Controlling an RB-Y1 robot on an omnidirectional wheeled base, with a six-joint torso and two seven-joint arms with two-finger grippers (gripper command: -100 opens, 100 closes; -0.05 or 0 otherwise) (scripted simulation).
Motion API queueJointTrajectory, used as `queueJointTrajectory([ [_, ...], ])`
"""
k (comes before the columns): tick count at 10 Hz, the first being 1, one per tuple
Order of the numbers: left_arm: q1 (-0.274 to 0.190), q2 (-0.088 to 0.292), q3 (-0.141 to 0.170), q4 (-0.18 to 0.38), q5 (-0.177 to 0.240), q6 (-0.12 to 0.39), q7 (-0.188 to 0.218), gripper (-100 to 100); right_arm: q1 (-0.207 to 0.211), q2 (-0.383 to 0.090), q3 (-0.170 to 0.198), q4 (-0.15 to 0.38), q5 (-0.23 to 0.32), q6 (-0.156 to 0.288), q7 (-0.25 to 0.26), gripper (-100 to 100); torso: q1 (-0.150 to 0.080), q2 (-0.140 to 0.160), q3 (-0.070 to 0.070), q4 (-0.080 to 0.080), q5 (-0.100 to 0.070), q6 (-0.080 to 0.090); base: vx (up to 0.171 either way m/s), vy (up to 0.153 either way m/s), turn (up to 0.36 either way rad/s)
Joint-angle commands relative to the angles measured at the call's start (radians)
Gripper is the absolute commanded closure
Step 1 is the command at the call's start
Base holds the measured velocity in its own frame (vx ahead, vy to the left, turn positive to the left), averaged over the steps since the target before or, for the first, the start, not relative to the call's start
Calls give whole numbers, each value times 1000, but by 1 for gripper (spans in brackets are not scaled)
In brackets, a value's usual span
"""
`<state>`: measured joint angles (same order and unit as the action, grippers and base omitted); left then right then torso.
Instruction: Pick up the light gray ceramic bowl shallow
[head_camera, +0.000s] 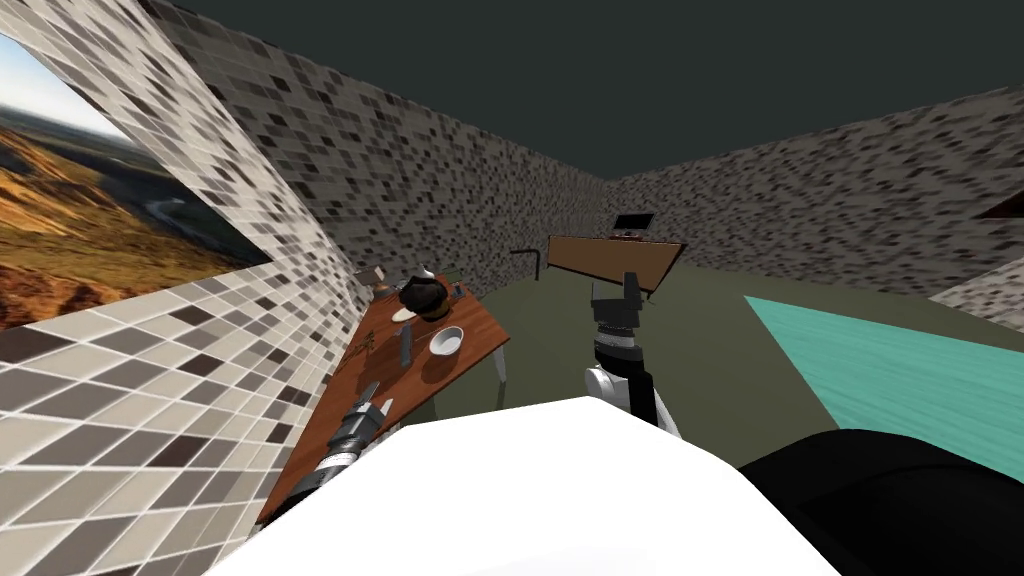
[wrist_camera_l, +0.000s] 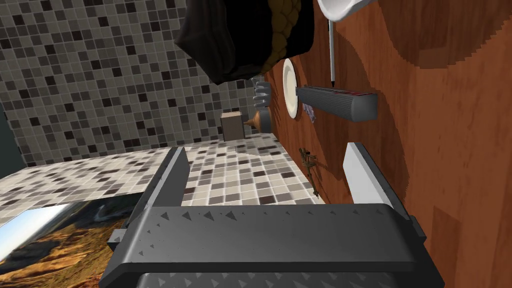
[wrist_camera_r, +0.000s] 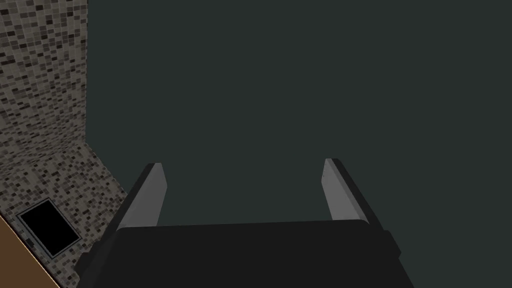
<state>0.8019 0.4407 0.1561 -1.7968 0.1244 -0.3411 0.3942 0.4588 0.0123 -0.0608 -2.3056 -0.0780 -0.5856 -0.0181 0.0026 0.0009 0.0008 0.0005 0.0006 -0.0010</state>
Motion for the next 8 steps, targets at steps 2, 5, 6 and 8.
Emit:
queueJointTrajectory([
  [2, 51, 40, 19, 55, 14, 54, 52, -100, 0, 0, 0, 0, 0, 0, 0, 0, 0, -1, 0, 0, 0, 1, -16, -5, -334],
  [5, 99, 78, 33, 89, 20, 116, 99, -100, 0, 0, 0, 0, 0, 0, 0, 0, 1, -1, -1, 0, 0, 1, -6, -1, -324],
  [6, 122, 98, 38, 103, 20, 146, 121, -100, 0, 0, 0, 0, 0, 0, 0, 0, 1, -1, -1, 0, 0, 1, 9, 5, -405],
  [8, 145, 119, 42, 115, 19, 182, 142, -100, 0, 0, 0, 0, 0, 0, 0, 0, 1, -2, -1, 0, 0, 0, 14, 2, -197],
])
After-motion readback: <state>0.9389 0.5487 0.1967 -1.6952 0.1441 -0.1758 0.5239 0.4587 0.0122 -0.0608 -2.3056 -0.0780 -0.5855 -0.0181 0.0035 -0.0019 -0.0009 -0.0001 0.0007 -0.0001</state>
